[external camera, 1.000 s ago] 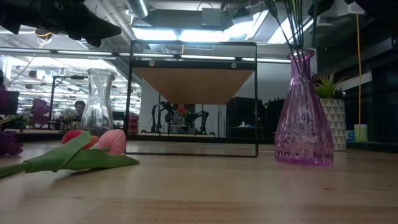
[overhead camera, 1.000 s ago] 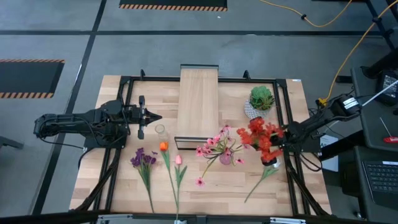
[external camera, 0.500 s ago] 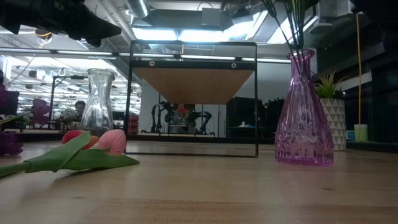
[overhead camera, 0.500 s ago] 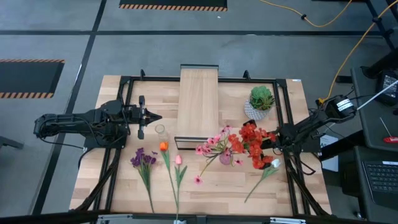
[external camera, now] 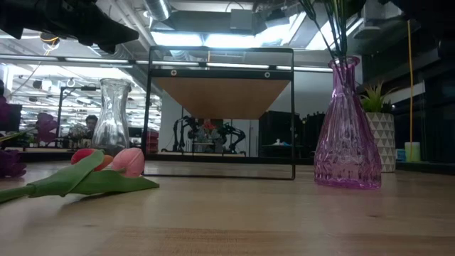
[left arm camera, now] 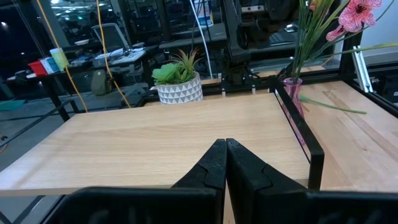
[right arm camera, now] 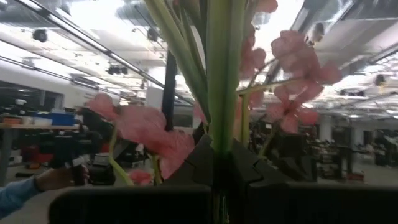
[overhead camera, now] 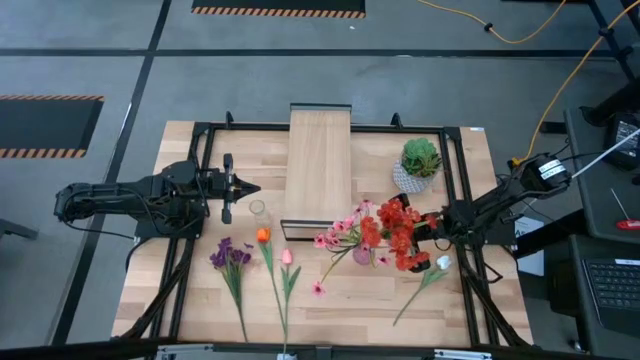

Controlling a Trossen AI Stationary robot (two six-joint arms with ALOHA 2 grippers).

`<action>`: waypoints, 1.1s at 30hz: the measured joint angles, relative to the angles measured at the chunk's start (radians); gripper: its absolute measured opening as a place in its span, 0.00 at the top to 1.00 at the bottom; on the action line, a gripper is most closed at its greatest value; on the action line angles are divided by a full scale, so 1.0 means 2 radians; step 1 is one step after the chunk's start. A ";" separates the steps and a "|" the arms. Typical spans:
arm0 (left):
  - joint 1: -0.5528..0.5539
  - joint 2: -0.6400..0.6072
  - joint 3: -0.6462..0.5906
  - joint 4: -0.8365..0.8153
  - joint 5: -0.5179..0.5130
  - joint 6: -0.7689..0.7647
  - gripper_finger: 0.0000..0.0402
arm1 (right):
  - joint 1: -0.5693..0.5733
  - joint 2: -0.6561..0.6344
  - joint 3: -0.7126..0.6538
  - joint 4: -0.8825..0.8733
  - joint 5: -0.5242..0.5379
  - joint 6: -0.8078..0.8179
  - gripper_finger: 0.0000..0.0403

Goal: Pick and place flowers into a vace then onto a shelf
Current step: Put the orange flowers into the purple vase

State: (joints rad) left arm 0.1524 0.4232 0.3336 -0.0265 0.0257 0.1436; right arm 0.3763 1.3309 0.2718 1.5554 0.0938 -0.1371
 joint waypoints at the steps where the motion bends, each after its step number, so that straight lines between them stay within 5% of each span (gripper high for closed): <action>1: 0.000 0.000 0.000 0.000 0.000 0.000 0.99 | 0.000 0.002 0.000 0.000 0.005 0.000 0.98; 33: 0.000 0.000 0.000 0.000 0.000 0.000 0.99 | 0.000 0.004 -0.035 0.001 0.022 0.002 0.98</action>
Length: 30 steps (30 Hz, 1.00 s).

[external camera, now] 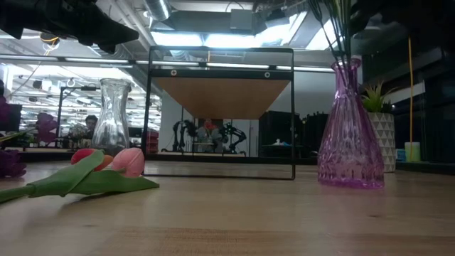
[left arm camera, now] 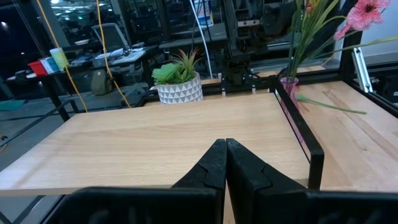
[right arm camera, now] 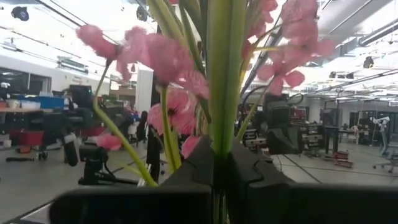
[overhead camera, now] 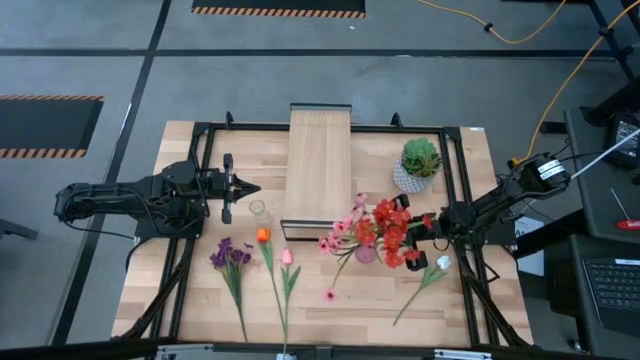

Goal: Pick and place flowers into a vace then onto a shelf
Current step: Put the orange flowers into the purple vase

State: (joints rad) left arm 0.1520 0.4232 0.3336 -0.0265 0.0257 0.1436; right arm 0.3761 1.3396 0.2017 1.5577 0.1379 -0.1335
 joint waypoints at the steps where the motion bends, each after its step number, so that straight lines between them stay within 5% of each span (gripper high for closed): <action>1: 0.000 0.000 0.000 0.000 0.000 0.000 0.99 | 0.000 0.000 -0.003 0.001 0.000 -0.001 0.98; 30: 0.000 0.000 0.000 0.000 0.000 0.000 0.99 | -0.002 0.026 -0.026 0.006 0.000 -0.018 0.98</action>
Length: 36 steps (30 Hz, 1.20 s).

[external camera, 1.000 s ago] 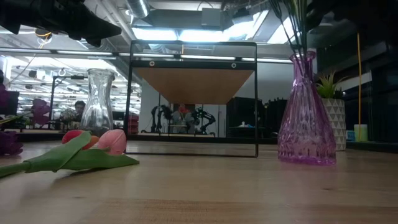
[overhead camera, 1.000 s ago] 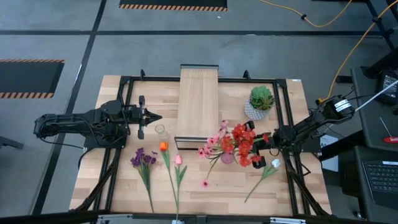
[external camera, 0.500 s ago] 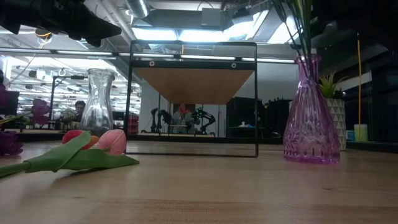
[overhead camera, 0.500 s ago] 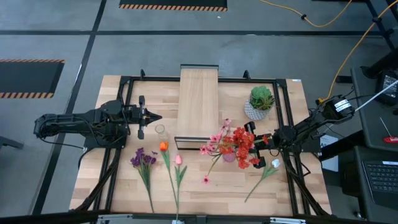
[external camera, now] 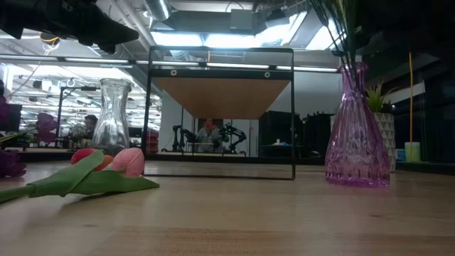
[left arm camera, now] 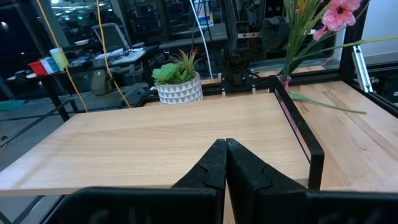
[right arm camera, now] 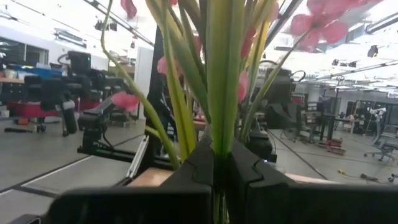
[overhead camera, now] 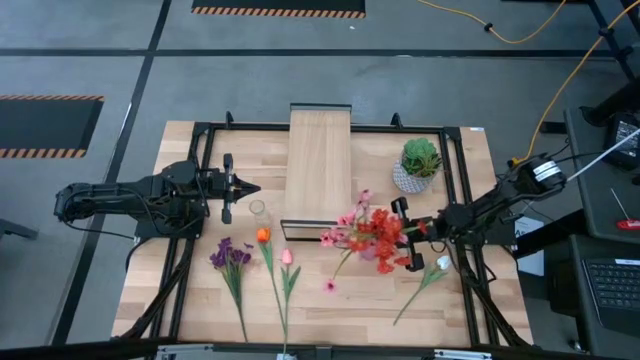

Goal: Pick and place flowers into a vace then onto a shelf
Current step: Put the orange flowers into the purple vase

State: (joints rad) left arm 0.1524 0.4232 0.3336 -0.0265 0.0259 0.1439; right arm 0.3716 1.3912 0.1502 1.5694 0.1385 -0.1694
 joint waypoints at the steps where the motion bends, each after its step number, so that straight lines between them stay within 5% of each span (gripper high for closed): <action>1: 0.000 0.000 0.000 0.000 0.000 0.000 0.99 | -0.002 0.005 0.003 0.000 0.000 0.000 0.98; 19: 0.000 0.000 0.000 0.000 0.000 0.000 0.99 | -0.011 0.014 0.008 0.000 0.000 0.005 0.97; 36: 0.000 0.000 0.000 0.000 0.000 0.000 0.99 | -0.011 0.014 0.008 0.000 0.000 0.005 0.85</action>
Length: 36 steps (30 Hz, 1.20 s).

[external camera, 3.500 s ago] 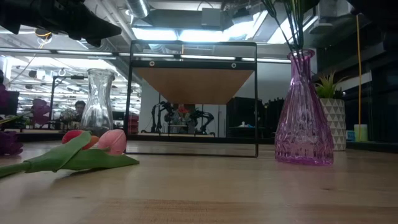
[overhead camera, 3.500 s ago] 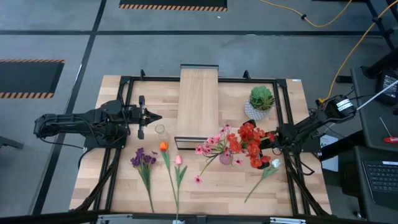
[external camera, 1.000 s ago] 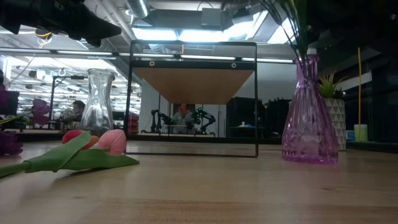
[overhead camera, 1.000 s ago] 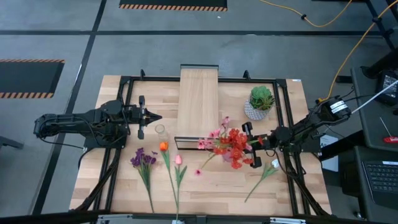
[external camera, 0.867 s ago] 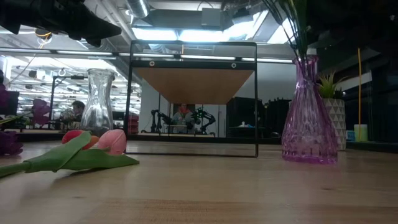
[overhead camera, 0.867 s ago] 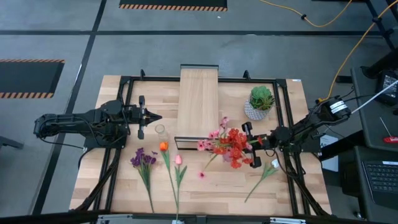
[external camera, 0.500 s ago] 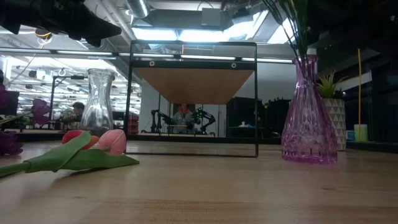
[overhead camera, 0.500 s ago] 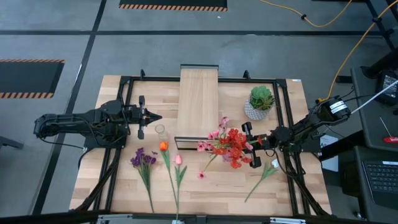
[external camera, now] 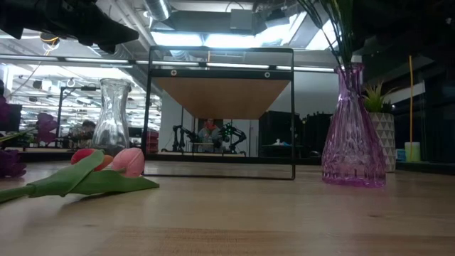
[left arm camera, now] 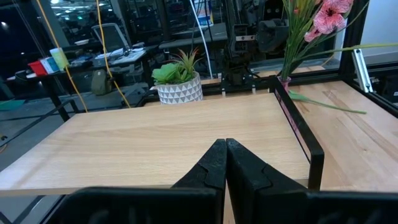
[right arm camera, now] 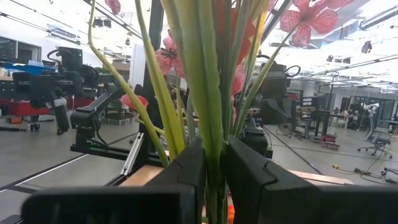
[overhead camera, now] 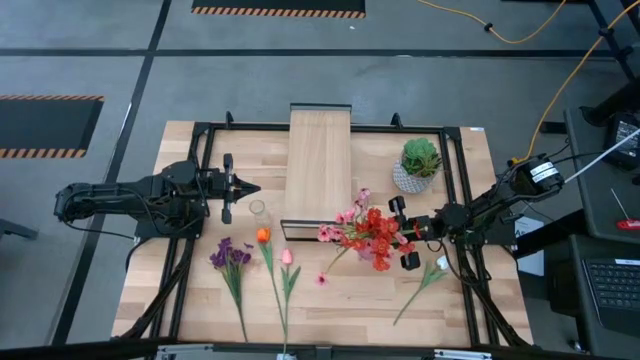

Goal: Pick and place flowers into a vace then onto a shelf
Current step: Put the orange flowers into the purple vase

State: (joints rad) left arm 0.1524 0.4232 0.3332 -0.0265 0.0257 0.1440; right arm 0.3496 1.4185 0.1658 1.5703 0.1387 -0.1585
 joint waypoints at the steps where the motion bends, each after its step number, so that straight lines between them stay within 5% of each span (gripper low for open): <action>1: 0.000 0.000 0.000 0.000 0.000 0.000 0.99 | 0.000 0.000 0.000 0.000 0.000 0.000 0.85; 13: 0.000 0.000 0.000 0.000 0.000 0.000 0.99 | 0.000 0.000 0.000 -0.008 0.000 -0.004 0.84; 27: 0.000 0.000 0.000 0.000 0.000 0.000 0.99 | 0.000 -0.002 0.000 -0.023 0.000 -0.014 0.57; 36: 0.000 0.000 0.000 0.000 0.000 0.000 0.99 | 0.000 -0.031 0.000 -0.082 0.000 0.016 0.54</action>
State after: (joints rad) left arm 0.1524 0.4232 0.3334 -0.0267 0.0257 0.1436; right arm 0.3496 1.3568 0.1661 1.4070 0.1394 -0.1270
